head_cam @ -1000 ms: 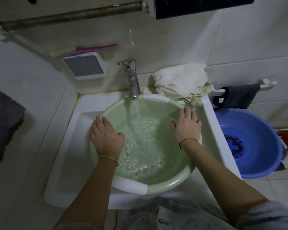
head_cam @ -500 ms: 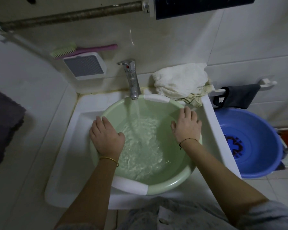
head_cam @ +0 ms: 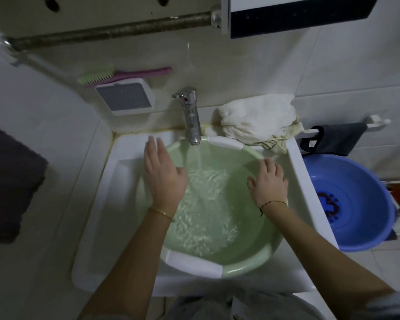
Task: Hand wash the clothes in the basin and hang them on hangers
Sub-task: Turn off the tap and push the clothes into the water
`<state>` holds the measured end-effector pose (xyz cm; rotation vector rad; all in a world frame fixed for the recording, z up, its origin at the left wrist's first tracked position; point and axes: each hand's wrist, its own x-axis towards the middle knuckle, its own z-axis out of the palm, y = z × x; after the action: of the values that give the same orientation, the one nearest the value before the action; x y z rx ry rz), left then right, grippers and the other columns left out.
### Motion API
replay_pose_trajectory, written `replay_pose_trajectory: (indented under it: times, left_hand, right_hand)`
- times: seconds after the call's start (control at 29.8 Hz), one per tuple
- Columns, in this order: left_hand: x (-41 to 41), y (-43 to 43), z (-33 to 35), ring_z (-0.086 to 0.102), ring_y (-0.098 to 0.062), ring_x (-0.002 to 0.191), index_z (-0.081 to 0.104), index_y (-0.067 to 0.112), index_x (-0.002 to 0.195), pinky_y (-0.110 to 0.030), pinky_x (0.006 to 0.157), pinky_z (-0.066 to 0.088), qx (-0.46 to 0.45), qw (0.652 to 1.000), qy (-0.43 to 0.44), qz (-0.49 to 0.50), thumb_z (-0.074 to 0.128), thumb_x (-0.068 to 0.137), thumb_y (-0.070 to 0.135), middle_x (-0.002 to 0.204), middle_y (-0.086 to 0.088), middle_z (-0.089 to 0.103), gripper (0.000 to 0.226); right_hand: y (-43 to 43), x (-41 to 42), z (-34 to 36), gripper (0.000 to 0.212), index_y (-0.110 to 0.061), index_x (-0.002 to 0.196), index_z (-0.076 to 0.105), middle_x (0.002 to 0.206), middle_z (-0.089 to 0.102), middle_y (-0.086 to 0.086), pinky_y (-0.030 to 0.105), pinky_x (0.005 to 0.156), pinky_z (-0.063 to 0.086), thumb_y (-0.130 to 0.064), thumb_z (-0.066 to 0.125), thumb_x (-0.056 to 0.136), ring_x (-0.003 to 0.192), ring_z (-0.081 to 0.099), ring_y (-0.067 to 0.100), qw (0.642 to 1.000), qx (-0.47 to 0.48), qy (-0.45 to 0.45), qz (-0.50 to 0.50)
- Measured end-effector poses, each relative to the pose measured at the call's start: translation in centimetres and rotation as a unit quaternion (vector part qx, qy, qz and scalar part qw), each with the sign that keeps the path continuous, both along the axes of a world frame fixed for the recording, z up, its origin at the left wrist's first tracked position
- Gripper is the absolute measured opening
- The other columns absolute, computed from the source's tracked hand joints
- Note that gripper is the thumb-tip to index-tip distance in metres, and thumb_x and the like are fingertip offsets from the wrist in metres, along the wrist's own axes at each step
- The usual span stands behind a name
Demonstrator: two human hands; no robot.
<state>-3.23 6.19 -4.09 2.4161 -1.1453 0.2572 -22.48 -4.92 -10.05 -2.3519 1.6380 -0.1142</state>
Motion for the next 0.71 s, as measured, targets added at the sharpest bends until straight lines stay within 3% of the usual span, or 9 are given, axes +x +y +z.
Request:
replay_pose_trajectory:
  times: [0.13,0.3,0.4,0.5,0.64,0.71]
  left_hand:
    - [0.4,-4.3,4.4,0.024,-0.036,0.141,0.031,-0.006,0.142,-0.042,0.117,0.020,-0.054,0.992,-0.087,-0.072,0.038,0.076,0.019,0.152,-0.023,0.025,0.071]
    - [1.7,-8.2,5.3,0.040,-0.034,0.133,0.042,-0.002,0.137,-0.044,0.110,0.033,-0.016,0.979,-0.174,-0.101,0.047,0.073,0.012,0.143,-0.020,0.043,0.066]
    - [2.1,-8.3,4.1,0.055,-0.032,0.119,0.055,0.002,0.129,-0.041,0.100,0.042,-0.043,0.977,-0.183,-0.098,0.056,0.075,0.011,0.127,-0.015,0.058,0.055]
    - [1.6,-6.8,2.5,0.051,-0.027,0.122,0.056,0.006,0.128,-0.040,0.098,0.041,-0.043,0.979,-0.167,-0.105,0.049,0.077,0.015,0.133,-0.010,0.056,0.052]
    - [1.1,-6.6,2.3,0.047,-0.024,0.126,0.054,0.010,0.130,-0.042,0.100,0.038,-0.053,0.981,-0.160,-0.095,0.048,0.075,0.014,0.136,-0.007,0.054,0.056]
    - [0.6,-6.2,2.3,0.048,-0.024,0.122,0.058,0.011,0.126,-0.043,0.100,0.036,-0.090,0.976,-0.172,-0.096,0.056,0.074,0.009,0.129,-0.007,0.057,0.052]
  right_hand:
    - [-0.2,0.2,0.2,0.057,-0.010,0.144,0.026,0.153,0.021,0.008,0.046,0.105,0.031,-0.037,0.044,0.096,0.138,0.022,0.029,1.000,0.003,0.000,-0.004]
    - [-2.0,1.0,0.9,0.058,-0.014,0.144,0.027,0.154,0.021,0.009,0.047,0.105,0.030,-0.034,0.049,0.094,0.139,0.021,0.031,1.000,-0.017,-0.018,-0.012]
    - [-4.2,2.1,1.9,0.062,-0.014,0.144,0.029,0.154,0.020,0.013,0.049,0.105,0.032,-0.027,0.056,0.090,0.137,0.025,0.035,0.998,-0.036,-0.053,-0.018]
    - [-6.5,3.6,2.9,0.071,-0.020,0.149,0.021,0.157,0.009,0.014,0.053,0.102,0.036,-0.022,0.058,0.089,0.135,0.025,0.040,0.995,-0.041,-0.083,-0.038]
    - [-9.9,5.1,3.0,0.091,-0.036,0.149,0.001,0.158,-0.011,0.008,0.057,0.103,0.034,-0.032,0.065,0.084,0.139,0.015,0.043,0.991,0.035,-0.090,-0.090]
    - [-10.7,5.3,2.1,0.091,-0.039,0.147,0.000,0.158,-0.014,0.008,0.056,0.101,0.037,-0.038,0.065,0.083,0.135,0.020,0.046,0.992,0.051,-0.070,-0.093]
